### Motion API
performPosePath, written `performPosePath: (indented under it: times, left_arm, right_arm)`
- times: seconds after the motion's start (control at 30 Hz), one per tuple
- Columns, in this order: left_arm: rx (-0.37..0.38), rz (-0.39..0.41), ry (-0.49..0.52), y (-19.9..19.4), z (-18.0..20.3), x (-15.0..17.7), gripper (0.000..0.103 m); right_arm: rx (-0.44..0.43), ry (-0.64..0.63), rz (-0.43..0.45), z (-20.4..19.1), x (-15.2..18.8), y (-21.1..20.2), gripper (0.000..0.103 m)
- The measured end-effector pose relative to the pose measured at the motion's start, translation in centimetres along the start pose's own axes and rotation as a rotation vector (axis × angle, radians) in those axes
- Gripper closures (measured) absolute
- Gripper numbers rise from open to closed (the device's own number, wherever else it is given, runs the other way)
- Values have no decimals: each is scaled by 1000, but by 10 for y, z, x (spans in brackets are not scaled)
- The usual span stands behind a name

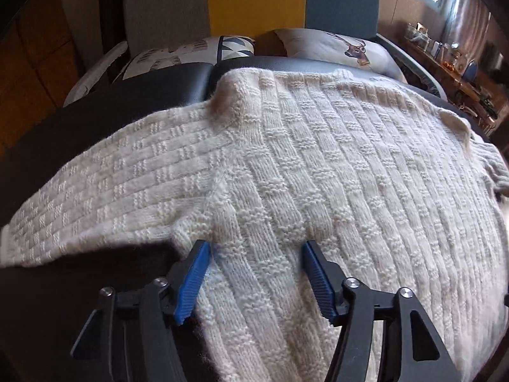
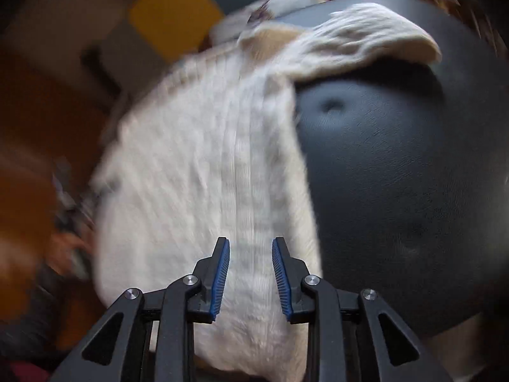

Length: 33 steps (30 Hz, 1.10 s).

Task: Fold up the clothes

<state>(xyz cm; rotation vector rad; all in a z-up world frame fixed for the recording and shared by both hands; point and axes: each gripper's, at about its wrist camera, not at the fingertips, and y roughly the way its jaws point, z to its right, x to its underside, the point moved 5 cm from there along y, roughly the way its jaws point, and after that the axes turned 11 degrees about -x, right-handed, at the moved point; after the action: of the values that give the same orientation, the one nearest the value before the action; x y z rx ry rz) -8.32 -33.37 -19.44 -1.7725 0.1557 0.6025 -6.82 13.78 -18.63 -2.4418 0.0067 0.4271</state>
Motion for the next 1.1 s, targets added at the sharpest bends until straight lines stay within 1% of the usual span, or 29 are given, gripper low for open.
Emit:
performPosePath:
  times: [0.07, 0.13, 0.2, 0.23, 0.3, 0.37, 0.4, 0.5, 0.53, 0.57, 0.63, 0.73, 0.83, 0.9, 1.0, 1.03, 1.07, 1.1]
  left_arm:
    - [-5, -6, -1, 9, -5, -14, 34]
    - [-16, -19, -9, 20, -11, -35, 33]
    - [-28, -45, -14, 24, -13, -41, 34]
    - [-40, -58, -15, 27, -11, -48, 35]
    - [-40, -34, -34, 14, -8, -55, 44]
    - [-39, -4, -55, 0, -4, -61, 44]
    - [-38, 10, -66, -8, -3, -65, 44]
    - [36, 56, -55, -27, 23, -73, 44]
    - [55, 65, -46, -31, 34, -75, 44]
    - [73, 73, -37, -35, 44, -76, 44]
    - [143, 92, -5, -43, 78, -77, 44]
    - [230, 123, 84, -51, 140, -78, 44]
    - [299, 109, 149, -55, 193, -76, 44]
    - [311, 101, 195, -51, 221, -75, 44]
    - [272, 42, 260, -33, 250, -66, 44]
    - [266, 16, 272, -26, 257, -61, 44]
    - [254, 12, 280, -21, 259, -57, 44]
    - [239, 12, 289, -17, 261, -53, 44]
  right_arm:
    - [-117, 144, 127, 24, -22, -23, 73]
    - [-211, 297, 250, 57, -43, -40, 70]
    - [-296, 440, 372, 89, -64, -57, 67]
    - [-311, 484, 426, 101, -72, -62, 65]
    - [-358, 580, 517, 122, -92, -68, 60]
    - [-396, 661, 574, 140, -103, -71, 57]
    - [-401, 704, 591, 149, -108, -66, 56]
    - [-388, 800, 643, 170, -114, -55, 53]
    - [-384, 827, 665, 175, -114, -52, 49]
    - [-386, 848, 688, 179, -116, -51, 48]
    - [-413, 859, 729, 183, -126, -46, 47]
    - [-426, 859, 772, 187, -137, -46, 47]
    - [-413, 823, 819, 191, -148, -58, 46]
    - [-446, 735, 847, 180, -163, -68, 46]
    - [-453, 602, 852, 163, -189, -74, 46]
    - [-452, 601, 838, 163, -195, -71, 46]
    - [-457, 627, 817, 165, -197, -68, 46]
    - [-465, 681, 791, 170, -196, -61, 46]
